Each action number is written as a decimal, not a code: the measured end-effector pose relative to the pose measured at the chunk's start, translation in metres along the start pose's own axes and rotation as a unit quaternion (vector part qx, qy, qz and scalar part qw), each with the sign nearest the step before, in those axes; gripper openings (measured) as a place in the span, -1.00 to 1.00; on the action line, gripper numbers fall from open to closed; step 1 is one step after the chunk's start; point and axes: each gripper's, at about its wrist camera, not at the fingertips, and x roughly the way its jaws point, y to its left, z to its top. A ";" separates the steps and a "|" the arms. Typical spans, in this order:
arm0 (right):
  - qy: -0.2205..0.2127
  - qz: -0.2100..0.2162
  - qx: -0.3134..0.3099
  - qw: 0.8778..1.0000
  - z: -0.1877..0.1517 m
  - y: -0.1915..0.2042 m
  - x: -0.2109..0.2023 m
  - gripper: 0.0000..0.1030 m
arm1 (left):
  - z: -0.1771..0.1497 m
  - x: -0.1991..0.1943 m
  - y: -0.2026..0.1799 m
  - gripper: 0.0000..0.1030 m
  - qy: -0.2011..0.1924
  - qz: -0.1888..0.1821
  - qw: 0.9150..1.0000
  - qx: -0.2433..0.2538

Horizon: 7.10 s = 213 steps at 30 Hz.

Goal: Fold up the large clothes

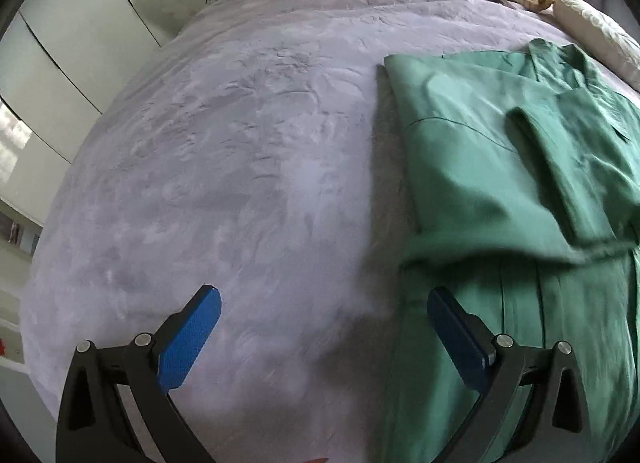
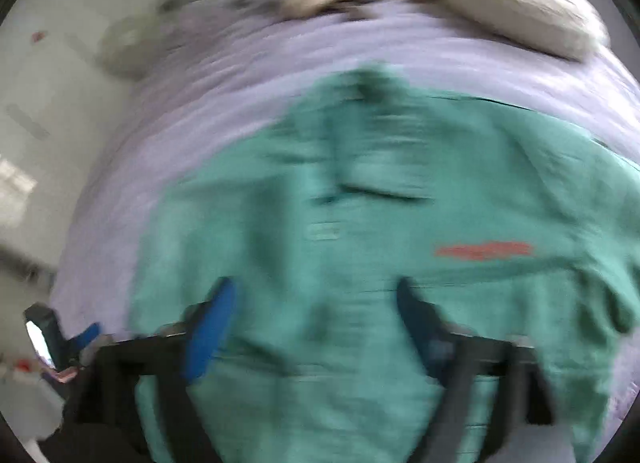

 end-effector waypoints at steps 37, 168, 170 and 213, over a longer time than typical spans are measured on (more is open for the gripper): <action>0.101 0.284 0.215 0.929 -0.042 0.028 0.077 0.04 | 0.156 0.103 -0.008 0.98 0.078 -0.191 0.978 -0.035; -0.224 0.230 0.522 0.791 -0.008 -0.507 -0.162 -0.92 | 0.053 -0.079 -0.370 0.98 0.096 -0.114 0.979 0.138; -0.225 0.244 0.490 0.806 0.012 -0.486 -0.165 -0.92 | 0.055 -0.076 -0.359 0.98 0.097 -0.112 0.980 0.132; 0.044 0.110 -0.007 0.993 0.074 -0.044 0.041 -0.69 | 0.066 -0.005 -0.090 0.98 0.043 -0.041 0.995 -0.078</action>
